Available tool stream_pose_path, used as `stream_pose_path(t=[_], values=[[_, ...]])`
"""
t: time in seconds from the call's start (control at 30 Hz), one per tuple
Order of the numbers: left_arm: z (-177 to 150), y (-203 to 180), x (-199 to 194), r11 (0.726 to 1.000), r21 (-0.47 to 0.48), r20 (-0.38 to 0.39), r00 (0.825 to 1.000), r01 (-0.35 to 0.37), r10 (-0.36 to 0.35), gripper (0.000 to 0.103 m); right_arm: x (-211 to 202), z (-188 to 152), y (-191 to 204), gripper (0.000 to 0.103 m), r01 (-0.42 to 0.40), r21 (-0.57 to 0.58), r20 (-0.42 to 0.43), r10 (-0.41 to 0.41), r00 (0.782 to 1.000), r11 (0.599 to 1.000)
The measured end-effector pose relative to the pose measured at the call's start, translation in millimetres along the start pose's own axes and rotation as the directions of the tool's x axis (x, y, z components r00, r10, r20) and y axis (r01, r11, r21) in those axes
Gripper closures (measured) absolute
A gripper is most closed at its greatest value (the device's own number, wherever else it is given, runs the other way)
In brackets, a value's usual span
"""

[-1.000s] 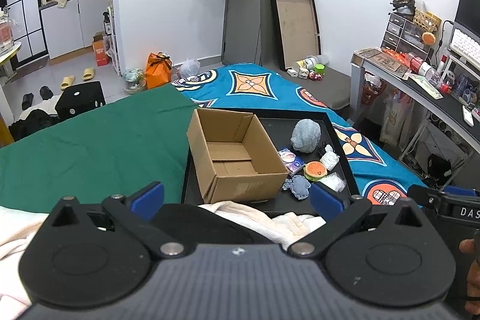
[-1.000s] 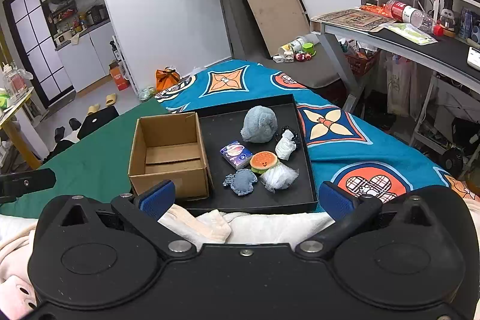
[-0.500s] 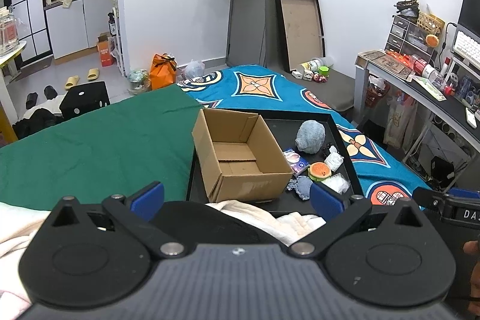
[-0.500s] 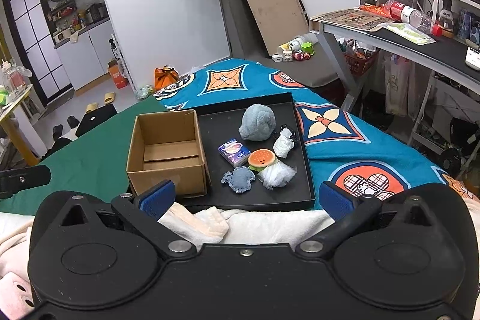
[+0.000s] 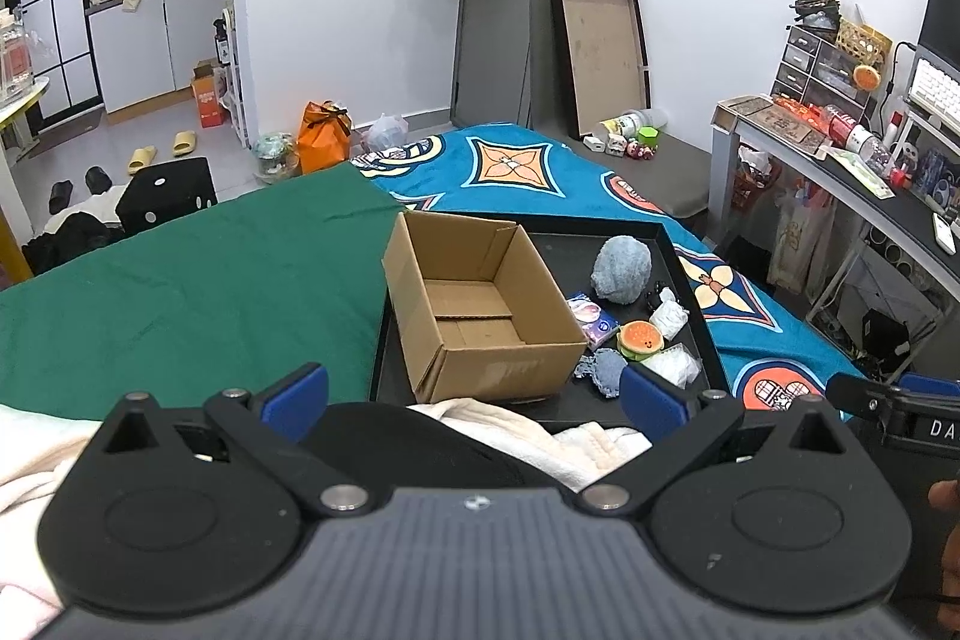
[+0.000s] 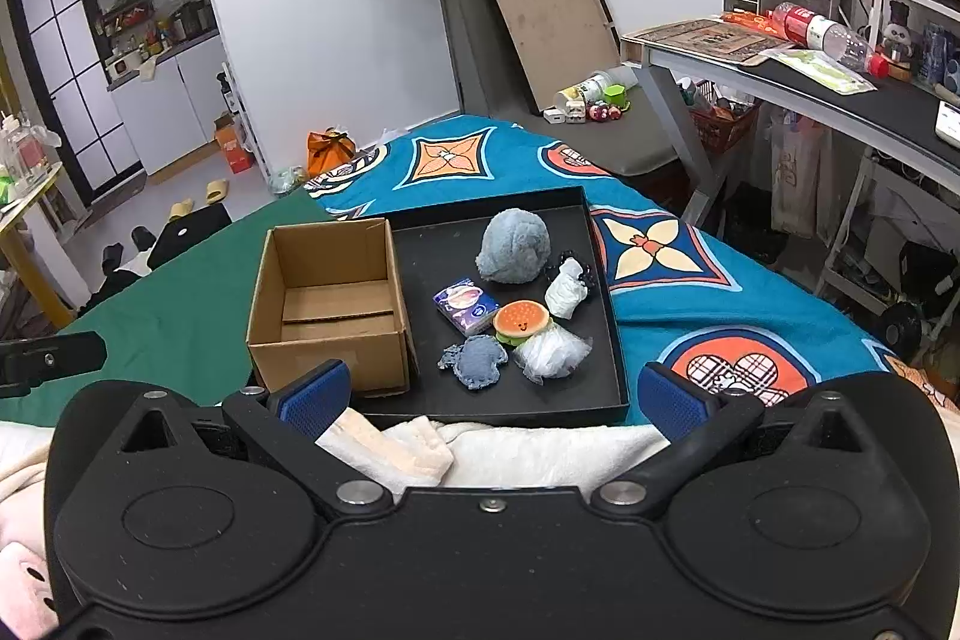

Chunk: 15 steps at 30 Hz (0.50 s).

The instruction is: Organize soft objects

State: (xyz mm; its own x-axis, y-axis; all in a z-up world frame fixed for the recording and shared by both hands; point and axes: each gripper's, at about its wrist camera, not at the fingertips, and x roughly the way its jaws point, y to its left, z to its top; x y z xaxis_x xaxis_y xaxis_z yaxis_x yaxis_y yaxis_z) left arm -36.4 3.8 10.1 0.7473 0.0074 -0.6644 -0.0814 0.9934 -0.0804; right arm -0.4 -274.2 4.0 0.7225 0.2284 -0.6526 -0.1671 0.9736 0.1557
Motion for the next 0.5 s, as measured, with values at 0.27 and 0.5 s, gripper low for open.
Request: stream_pose_path(t=[0.27,0.5], values=[[10.0,7.6,15.0,1.000,-0.017,-0.014,1.000,-0.005,0.005,0.001,17.9,8.7,-1.0,0.000,0.005,0.006,-0.029,-0.005,1.000,1.000],[21.4,12.8,31.4,1.000,-0.022,-0.022,1.000,-0.017,0.016,0.001,39.5,15.4,-1.6,0.000,0.000,0.004,-0.063,0.000,0.998,1.000]])
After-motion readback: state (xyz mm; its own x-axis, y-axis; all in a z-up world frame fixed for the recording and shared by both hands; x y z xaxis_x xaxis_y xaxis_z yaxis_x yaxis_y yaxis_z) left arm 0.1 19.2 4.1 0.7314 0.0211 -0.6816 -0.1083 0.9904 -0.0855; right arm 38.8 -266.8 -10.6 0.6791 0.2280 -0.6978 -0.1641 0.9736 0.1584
